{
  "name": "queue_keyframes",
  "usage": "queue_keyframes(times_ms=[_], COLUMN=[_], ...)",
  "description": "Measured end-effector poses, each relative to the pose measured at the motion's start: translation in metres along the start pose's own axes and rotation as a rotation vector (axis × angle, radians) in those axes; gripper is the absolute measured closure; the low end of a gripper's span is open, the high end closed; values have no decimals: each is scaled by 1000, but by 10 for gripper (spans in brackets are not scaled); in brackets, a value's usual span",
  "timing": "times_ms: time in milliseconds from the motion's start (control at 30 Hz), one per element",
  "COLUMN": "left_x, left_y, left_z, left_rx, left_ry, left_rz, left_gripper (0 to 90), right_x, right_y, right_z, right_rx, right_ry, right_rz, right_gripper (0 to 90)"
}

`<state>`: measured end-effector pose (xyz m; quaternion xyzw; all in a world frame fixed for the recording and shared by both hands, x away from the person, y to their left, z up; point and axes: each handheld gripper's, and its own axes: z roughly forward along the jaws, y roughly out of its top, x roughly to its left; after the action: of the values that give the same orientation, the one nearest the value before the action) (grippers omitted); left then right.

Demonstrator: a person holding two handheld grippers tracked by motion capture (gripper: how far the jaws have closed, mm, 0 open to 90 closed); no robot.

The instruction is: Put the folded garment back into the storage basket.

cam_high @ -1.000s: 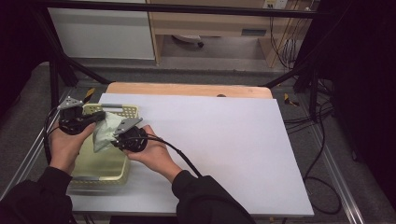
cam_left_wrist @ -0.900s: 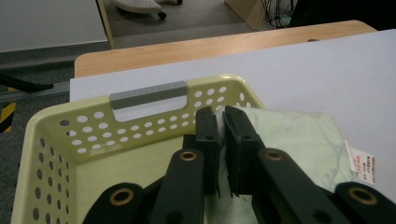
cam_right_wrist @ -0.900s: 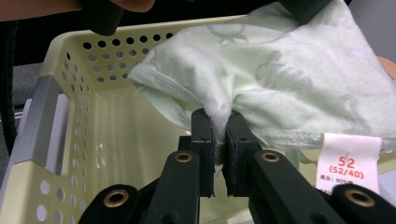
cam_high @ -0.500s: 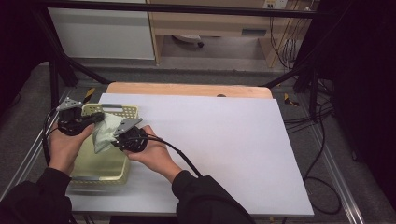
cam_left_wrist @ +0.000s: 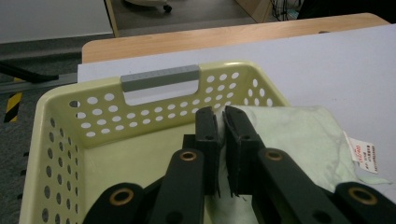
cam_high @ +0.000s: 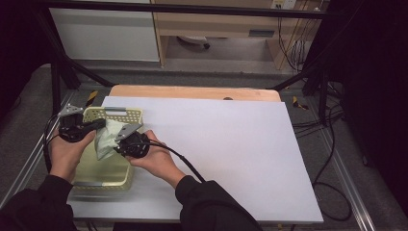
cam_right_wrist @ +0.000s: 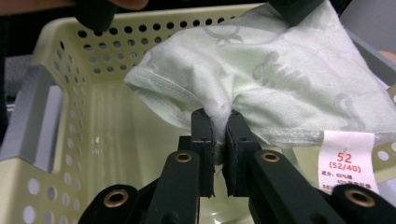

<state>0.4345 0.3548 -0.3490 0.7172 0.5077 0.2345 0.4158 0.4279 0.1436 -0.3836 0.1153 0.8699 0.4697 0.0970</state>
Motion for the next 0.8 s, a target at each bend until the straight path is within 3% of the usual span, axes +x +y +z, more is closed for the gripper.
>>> queue_keyframes(times_ms=[367,467,500,633,700,800], left_x=[-1,-1,0,-2,-7,-15], left_y=[-1,-2,-3,-6,-8,-15], left_z=[6,8,10,9,6,0], left_rx=[9,-10,-26,-62,-81,-101], left_ry=[10,5,8,82,113,116], left_rz=[8,4,-4,-32,-33,-25], left_gripper=[845,833,806,491,410,343], right_x=[-3,-3,-3,0,1,3], right_y=[-2,-2,-2,-3,-4,-7], right_z=[4,5,5,-1,-10,-27], right_rx=[18,24,26,35,27,22], right_ry=[-4,-5,-5,-26,-31,-42], right_rz=[2,-1,-4,4,22,32], right_gripper=[846,839,820,546,452,379])
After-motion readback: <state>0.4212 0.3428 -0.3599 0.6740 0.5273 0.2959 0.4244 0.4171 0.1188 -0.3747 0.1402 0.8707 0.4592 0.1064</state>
